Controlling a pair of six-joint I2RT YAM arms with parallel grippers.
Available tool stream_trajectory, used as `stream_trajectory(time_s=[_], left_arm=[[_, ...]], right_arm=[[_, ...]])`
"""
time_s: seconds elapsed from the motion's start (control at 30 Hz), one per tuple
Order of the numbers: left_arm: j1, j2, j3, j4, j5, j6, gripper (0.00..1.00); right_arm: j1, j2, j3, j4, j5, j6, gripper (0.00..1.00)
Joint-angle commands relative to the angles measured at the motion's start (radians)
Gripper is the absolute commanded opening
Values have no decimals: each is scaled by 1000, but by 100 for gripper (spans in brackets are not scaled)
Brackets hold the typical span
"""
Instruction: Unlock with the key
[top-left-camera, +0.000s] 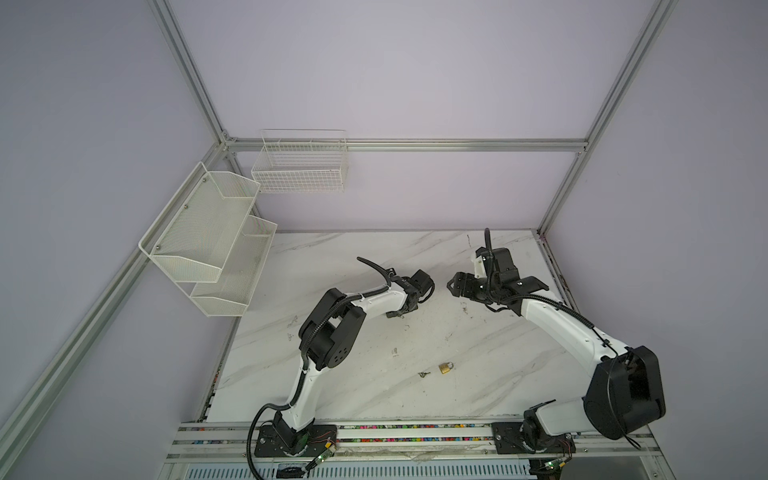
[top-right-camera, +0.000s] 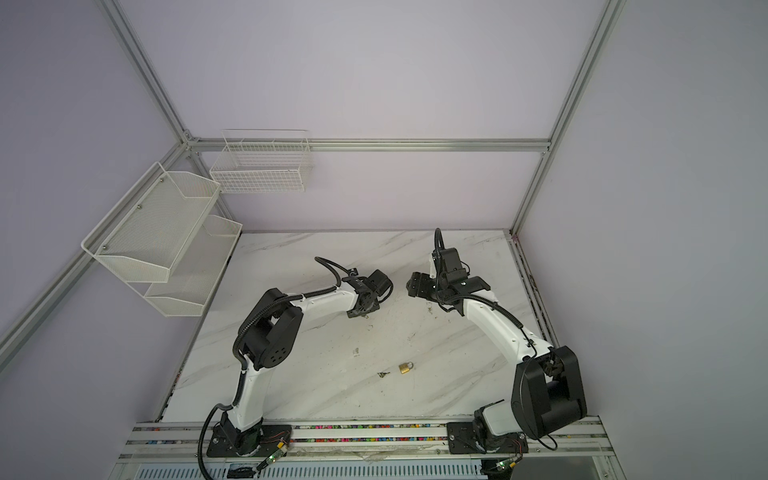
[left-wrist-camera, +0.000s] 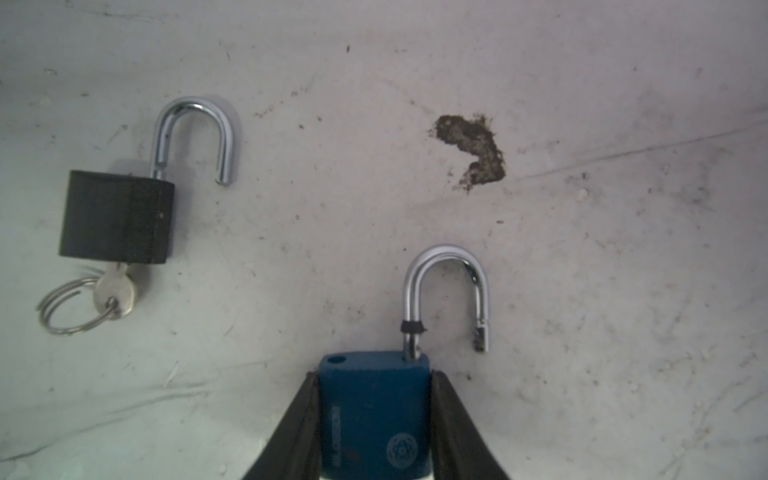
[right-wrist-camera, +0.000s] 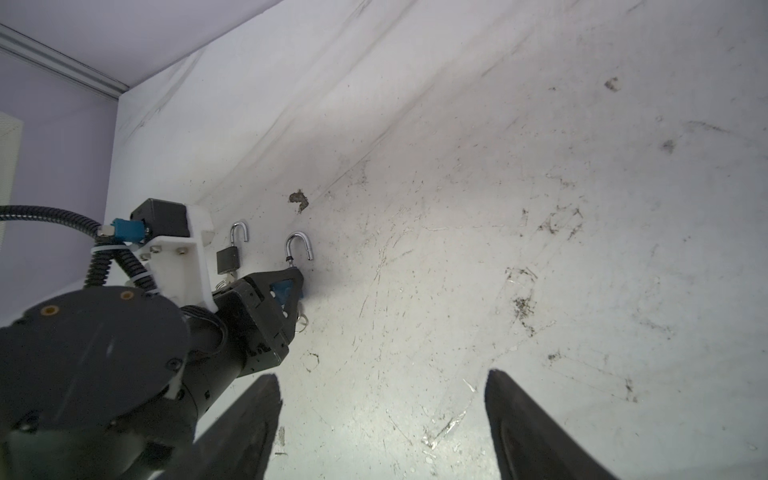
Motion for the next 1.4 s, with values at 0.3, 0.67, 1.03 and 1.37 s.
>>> stream_trajectory(time_s=[0.3, 0.67, 1.03, 1.37], left_arm=[[5, 9, 50, -28, 6, -78, 34], [5, -115, 35, -27, 28, -53, 62], [24, -598, -302, 103, 67, 78, 62], [117, -1013, -574, 139, 213, 273, 62]], right_arm=[[-1, -38, 3, 20, -38, 21, 80], [3, -65, 31, -30, -39, 12, 81], [119, -89, 33, -119, 56, 88, 80], [462, -56, 11, -222, 274, 417, 78]])
